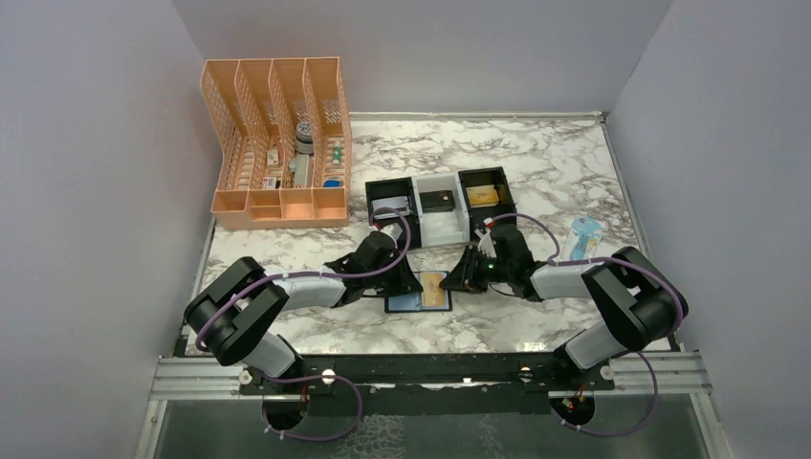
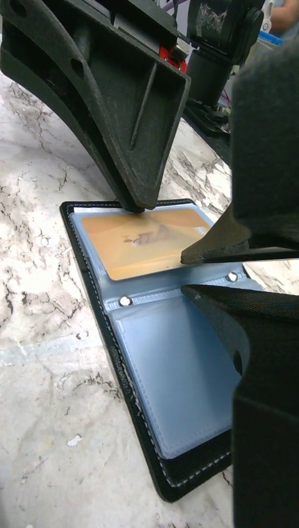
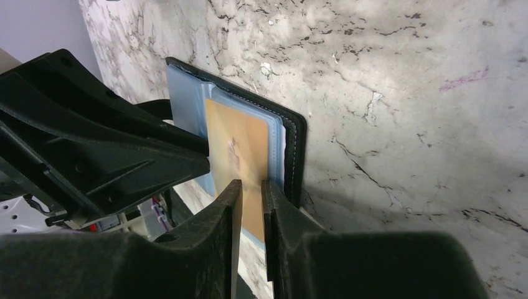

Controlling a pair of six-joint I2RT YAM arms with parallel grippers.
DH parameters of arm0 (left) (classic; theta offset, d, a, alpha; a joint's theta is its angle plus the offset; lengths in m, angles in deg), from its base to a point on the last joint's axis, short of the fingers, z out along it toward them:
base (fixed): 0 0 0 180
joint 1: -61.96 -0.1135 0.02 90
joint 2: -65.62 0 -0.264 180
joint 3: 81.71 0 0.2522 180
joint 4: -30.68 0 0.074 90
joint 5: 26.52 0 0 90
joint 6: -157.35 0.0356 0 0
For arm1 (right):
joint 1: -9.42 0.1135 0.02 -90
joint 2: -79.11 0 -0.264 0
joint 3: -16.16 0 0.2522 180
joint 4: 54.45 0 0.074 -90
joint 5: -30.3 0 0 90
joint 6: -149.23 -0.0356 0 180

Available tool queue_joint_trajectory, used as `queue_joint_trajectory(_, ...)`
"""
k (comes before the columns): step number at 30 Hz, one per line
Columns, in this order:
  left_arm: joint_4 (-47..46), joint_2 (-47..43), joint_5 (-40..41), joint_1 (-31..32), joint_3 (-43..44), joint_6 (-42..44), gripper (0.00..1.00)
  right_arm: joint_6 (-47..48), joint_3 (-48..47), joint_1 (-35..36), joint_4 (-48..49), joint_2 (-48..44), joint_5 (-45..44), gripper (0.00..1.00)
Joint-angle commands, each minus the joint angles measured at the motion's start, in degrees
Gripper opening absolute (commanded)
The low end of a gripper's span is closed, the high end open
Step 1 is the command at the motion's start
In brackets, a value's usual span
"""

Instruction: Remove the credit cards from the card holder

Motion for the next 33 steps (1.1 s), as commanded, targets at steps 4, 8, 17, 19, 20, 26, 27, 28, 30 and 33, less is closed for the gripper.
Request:
queue_joint_trajectory(4, -4.58, 3.53, -1.89, 0.23, 0.04, -0.31, 0.24, 1.73, 0.39, 0.26, -5.79, 2.75, -5.41, 0.2)
queue_joint_trajectory(8, -5.0, 3.89, -2.43, 0.31, 0.38, -0.15, 0.21, 1.65, 0.57, 0.26, -5.83, 2.82, -5.59, 0.19)
queue_joint_trajectory(17, -5.06, 3.59, -3.11, 0.16, 0.59, 0.29, 0.0, 2.98, -1.08, 0.24, -8.66, 2.43, -6.59, 0.18)
queue_joint_trajectory(19, -4.73, 3.43, -3.04, 0.21, 0.58, 0.48, 0.0, 3.07, -1.35, 0.26, -8.87, 2.31, -6.78, 0.18)
queue_joint_trajectory(20, -4.56, 3.34, -3.02, 0.22, 0.59, 0.47, 0.0, 3.1, -1.36, 0.26, -8.97, 2.26, -6.84, 0.18)
queue_joint_trajectory(26, -1.97, 2.18, -1.46, 0.23, 0.68, 0.93, 0.0, 3.14, -1.44, 0.23, -9.14, 2.37, -7.08, 0.18)
queue_joint_trajectory(27, -0.78, 1.89, -0.91, 0.23, 0.87, 1.22, 0.0, 3.15, -1.52, 0.26, -9.09, 2.53, -6.97, 0.18)
queue_joint_trajectory(28, 0.38, 1.49, -0.32, 0.17, 1.16, 1.72, 0.0, 3.31, -1.6, 0.26, -9.19, 2.66, -6.78, 0.18)
queue_joint_trajectory(30, 3.06, 0.81, 0.88, 0.1, 1.97, 2.88, 0.0, 3.61, -1.91, 0.26, -9.46, 2.87, -6.5, 0.18)
queue_joint_trajectory(33, 5.33, -0.19, 2.41, 0.14, 2.32, 3.79, 0.0, 3.93, -2.0, 0.26, -9.64, 2.34, -6.53, 0.18)
